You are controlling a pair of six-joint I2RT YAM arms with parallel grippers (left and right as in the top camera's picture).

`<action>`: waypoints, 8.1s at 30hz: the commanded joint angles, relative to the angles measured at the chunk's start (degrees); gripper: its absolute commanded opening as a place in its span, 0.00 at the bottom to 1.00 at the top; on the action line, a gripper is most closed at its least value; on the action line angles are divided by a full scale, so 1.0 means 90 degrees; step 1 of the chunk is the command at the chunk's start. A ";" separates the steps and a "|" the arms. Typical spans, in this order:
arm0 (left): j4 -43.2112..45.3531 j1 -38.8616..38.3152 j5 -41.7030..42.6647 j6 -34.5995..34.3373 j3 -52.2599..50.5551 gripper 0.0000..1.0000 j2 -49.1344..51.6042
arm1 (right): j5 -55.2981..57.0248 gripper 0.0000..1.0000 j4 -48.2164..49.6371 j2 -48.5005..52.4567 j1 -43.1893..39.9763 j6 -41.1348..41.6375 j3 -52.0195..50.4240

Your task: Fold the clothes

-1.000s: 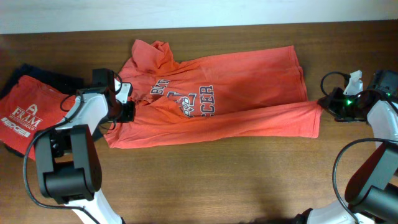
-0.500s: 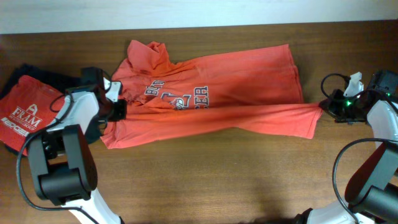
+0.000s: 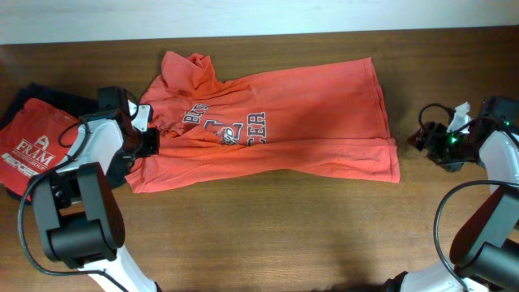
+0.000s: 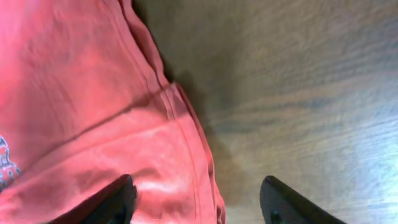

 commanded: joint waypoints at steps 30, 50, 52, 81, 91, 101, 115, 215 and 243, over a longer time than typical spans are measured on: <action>-0.0102 0.0061 -0.0126 -0.0058 0.0117 0.01 0.0012 | 0.1287 0.05 0.0474 -0.0061 0.0746 0.0243 -0.1234; -0.3912 0.0049 0.0823 -0.0228 0.2283 0.41 -0.0486 | 0.0610 0.59 0.0209 -0.0090 0.0588 0.0345 -0.1163; -0.4255 0.0049 0.0588 -0.0355 0.2283 0.39 -0.0503 | 0.0311 0.59 0.0206 -0.0104 0.0442 0.0347 -0.1161; -0.1724 0.0068 -0.0056 -0.1328 -0.0755 0.00 -0.0512 | -0.0029 0.62 -0.0491 -0.0063 0.0160 0.0347 -0.1571; -0.1741 0.0068 -0.0053 -0.1331 -0.0755 0.01 -0.0512 | -0.0505 0.57 0.0695 -0.0063 0.0160 0.0347 -0.2215; -0.1695 0.0066 -0.0051 -0.1331 -0.0755 0.01 -0.0512 | -0.0476 0.41 0.1069 -0.0063 0.0160 0.0345 -0.2215; -0.1698 0.0391 0.0036 -0.1477 -0.0753 0.00 -0.0515 | 0.0816 0.05 0.1117 -0.0068 0.0153 0.0386 -0.1804; -0.0347 0.0515 0.1452 0.0291 0.0408 0.00 -0.0022 | 0.0505 0.13 0.1566 0.0527 0.1756 0.1059 -0.0804; -0.0357 -0.1156 0.1001 0.1379 0.0775 0.39 0.0612 | -0.0449 0.45 -0.0920 -0.0053 0.2042 0.0279 -0.0010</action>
